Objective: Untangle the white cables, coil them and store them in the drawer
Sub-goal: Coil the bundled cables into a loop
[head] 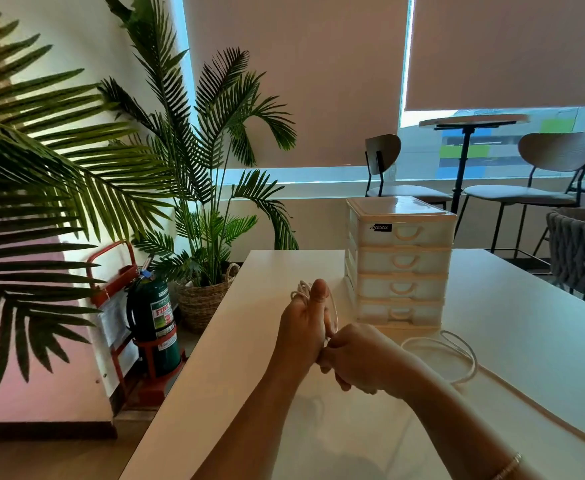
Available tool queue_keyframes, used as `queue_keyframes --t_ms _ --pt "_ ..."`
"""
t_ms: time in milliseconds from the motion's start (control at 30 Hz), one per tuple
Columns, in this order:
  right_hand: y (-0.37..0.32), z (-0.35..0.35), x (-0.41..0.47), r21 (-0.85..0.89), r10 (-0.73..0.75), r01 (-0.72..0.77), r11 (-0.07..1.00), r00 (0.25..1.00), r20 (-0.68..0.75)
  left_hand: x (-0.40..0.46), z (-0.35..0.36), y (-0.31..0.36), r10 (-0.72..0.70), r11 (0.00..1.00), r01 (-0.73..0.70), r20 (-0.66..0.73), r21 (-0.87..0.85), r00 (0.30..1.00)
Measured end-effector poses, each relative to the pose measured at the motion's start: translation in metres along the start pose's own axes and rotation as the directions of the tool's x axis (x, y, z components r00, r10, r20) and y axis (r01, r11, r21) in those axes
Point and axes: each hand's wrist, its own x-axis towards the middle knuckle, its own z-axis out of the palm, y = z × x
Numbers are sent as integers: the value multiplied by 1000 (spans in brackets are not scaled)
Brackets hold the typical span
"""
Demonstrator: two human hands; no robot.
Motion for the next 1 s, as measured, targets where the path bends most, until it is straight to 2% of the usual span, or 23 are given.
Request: queue_keyframes --t_ms 100,233,300,367,533,633,700,767,833,900,1000 --pt "3 -3 -1 -25 -38 38 999 999 3 0 0 -4 32 999 -33 22 39 999" --pt "3 -9 -5 -167 -117 112 980 993 -21 4 -2 -12 23 990 -27 30 136 999" --pt "2 -16 -6 -251 -141 129 959 990 -30 4 -1 -13 6 974 -29 102 226 995" --pt "2 -26 -7 -243 -146 134 961 989 -34 2 1 -11 -71 958 17 180 287 981" --pt "9 -46 -7 -112 -129 129 985 992 11 -9 4 -2 -216 971 155 396 181 893" --pt "14 -53 -3 -23 -127 127 992 992 -24 -15 6 4 -274 955 288 569 66 776" --pt "15 -56 0 50 -138 142 989 987 -78 -14 5 5 -286 929 369 650 10 704" --pt "16 -59 3 136 -133 150 979 983 -128 -12 4 4 -233 910 407 713 -79 661" --pt "17 -61 5 167 -134 157 973 981 -141 -10 1 2 -165 908 393 741 -144 651" --pt "21 -62 8 184 -146 170 968 980 -138 -9 -1 -2 -116 924 341 722 -174 682" --pt "27 -68 9 262 -124 169 950 976 -179 -8 -5 2 -59 891 363 722 -274 689"
